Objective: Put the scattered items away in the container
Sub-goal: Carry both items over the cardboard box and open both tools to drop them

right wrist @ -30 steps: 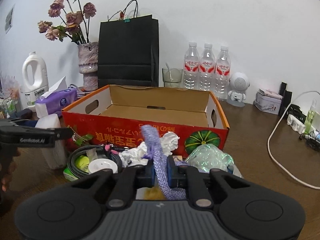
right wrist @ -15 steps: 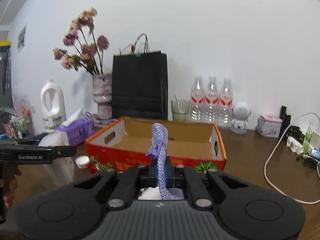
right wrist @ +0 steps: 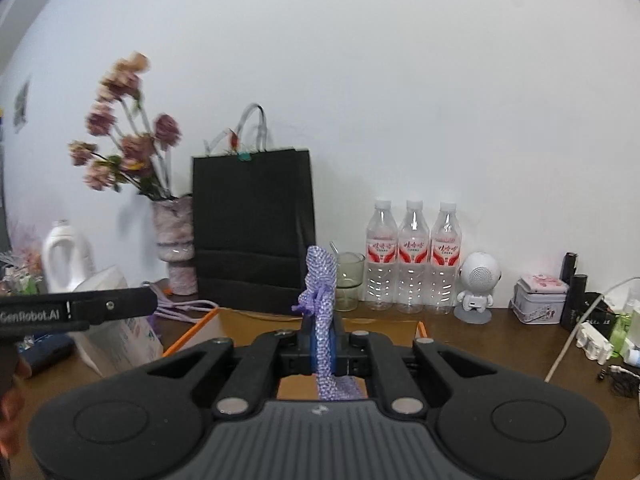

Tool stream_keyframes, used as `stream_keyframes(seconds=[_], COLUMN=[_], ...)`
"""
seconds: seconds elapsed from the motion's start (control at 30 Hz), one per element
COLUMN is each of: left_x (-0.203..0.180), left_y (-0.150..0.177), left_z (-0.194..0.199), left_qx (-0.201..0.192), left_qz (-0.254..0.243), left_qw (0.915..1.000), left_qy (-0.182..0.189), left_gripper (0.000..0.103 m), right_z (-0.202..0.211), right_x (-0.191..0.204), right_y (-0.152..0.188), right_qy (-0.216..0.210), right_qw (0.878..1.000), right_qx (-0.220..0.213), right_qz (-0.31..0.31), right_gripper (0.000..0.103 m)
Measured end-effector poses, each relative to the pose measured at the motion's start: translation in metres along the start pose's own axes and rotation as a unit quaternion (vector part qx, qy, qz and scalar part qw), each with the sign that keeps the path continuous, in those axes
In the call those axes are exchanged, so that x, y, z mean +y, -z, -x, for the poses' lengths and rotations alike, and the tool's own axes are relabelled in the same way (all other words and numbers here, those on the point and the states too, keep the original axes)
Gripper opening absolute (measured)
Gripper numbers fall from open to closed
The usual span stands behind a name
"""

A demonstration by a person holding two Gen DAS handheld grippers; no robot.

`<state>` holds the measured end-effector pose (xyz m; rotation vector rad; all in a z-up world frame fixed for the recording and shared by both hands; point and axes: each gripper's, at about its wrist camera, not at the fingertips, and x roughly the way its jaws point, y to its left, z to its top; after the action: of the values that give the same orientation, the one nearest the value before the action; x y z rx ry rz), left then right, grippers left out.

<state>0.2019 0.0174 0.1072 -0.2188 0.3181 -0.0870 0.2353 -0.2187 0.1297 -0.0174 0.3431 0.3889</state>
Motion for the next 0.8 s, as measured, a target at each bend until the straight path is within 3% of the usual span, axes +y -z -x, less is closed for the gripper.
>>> stream_keyframes(seconds=[0.27,0.43,0.53,0.6,0.67,0.7,0.73,0.8], left_x=[0.017,0.024,0.033,0.034,0.032,0.031,0.029,0.025], left_y=[0.019,0.039,0.049,0.051,0.05,0.048,0.046,0.04], left_z=[-0.094,-0.123,-0.133,-0.134,-0.132,-0.131,-0.128,-0.119], left_qx=[0.089,0.132,0.155,0.155,0.156,0.153,0.146,0.13], left_qz=[0.016,0.006,0.01,0.004,-0.001,-0.004,-0.009,-0.024], left_qw=[0.9945,0.9888,0.985,0.9847,0.9845,0.985,0.9861,0.9879], left_qy=[-0.053,-0.069,-0.076,-0.079,-0.08,-0.079,-0.079,-0.08], left_gripper=[0.069,0.069,0.069,0.077,0.089,0.099,0.101,0.103], right_z=[-0.113,-0.153,-0.163,-0.166,-0.166,-0.165,-0.163,-0.158], right_x=[-0.014,-0.02,-0.023,-0.024,-0.024,-0.023,-0.021,-0.018], right_y=[0.017,0.041,0.05,0.053,0.054,0.053,0.052,0.049], right_qy=[0.019,0.019,0.022,0.02,0.018,0.02,0.024,0.027], right_qw=[0.994,0.986,0.981,0.979,0.977,0.977,0.977,0.977], right_qx=[0.104,0.164,0.188,0.2,0.208,0.209,0.21,0.209], right_qz=[-0.026,-0.037,-0.042,-0.044,-0.046,-0.044,-0.038,-0.028], right_gripper=[0.005,0.006,0.015,0.027,0.066,0.076,0.087,0.092])
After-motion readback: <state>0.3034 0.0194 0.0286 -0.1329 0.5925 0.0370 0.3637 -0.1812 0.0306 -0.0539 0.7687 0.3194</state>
